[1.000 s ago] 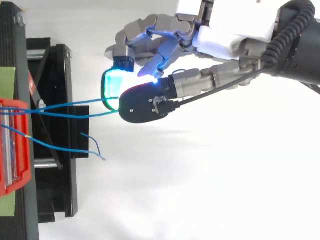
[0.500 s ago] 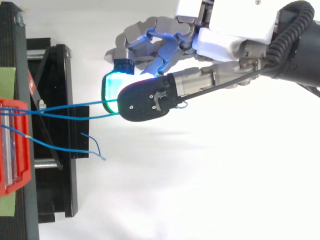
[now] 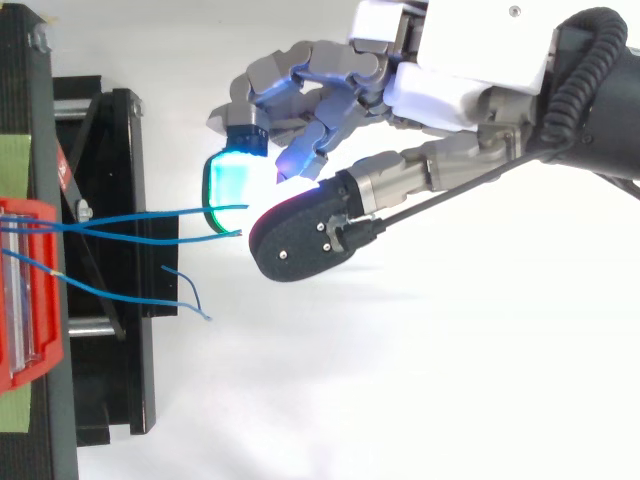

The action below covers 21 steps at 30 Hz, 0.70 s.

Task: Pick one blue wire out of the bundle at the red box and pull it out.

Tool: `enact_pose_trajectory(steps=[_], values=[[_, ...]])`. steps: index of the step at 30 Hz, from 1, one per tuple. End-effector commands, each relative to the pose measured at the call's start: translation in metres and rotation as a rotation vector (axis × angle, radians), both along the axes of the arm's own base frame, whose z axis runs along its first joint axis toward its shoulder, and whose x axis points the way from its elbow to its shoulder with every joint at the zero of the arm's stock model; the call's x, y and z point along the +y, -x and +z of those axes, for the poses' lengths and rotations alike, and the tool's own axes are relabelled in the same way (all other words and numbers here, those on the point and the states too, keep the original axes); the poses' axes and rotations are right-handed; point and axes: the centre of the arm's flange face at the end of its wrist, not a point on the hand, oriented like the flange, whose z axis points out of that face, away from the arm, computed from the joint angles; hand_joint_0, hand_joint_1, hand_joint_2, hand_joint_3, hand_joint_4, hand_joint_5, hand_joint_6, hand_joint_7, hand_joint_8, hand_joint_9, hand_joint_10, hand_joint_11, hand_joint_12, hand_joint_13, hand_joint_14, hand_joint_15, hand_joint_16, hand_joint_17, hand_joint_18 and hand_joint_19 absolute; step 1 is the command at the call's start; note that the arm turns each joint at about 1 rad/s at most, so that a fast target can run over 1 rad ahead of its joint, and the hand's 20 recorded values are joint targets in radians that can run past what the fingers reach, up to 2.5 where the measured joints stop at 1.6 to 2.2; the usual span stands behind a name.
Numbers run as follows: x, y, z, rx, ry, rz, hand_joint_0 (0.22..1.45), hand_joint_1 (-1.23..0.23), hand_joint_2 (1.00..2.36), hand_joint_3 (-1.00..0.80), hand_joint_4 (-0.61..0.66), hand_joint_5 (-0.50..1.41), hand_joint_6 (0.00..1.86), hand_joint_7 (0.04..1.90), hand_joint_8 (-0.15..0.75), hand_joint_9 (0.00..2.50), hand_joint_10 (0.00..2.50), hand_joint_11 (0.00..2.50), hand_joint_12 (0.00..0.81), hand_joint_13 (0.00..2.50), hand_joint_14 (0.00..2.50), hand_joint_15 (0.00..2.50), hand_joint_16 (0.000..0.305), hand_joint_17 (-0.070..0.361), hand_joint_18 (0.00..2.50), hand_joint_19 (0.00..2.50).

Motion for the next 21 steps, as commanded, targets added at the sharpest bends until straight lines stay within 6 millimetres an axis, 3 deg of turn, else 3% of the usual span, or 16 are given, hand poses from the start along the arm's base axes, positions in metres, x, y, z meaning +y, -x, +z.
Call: enact_pose_trajectory(steps=[1, 11, 21], values=[[0.0, 0.0001, 0.0009, -0.001, 0.0, 0.0, 0.52, -0.83, 1.0, -0.49, 0.23, -0.12, 0.83, 1.27, 0.321, 0.99, 0.03, 1.0, 0.416, 0.29, 0.0, 0.11, 0.064, 0.145, 0.23, 0.28], [0.0, 0.0, -0.0002, 0.0, 0.0, 0.0, 0.58, -0.82, 1.02, -0.32, 0.21, -0.12, 0.84, 1.3, 0.308, 0.99, 0.03, 1.01, 0.404, 0.29, 0.0, 0.11, 0.061, 0.137, 0.24, 0.28], [0.0002, -0.0001, -0.0002, 0.0, 0.0, 0.002, 0.57, -0.79, 1.02, -0.29, 0.21, -0.12, 0.85, 1.3, 0.311, 1.0, 0.03, 1.02, 0.406, 0.3, 0.0, 0.11, 0.061, 0.137, 0.25, 0.29]])
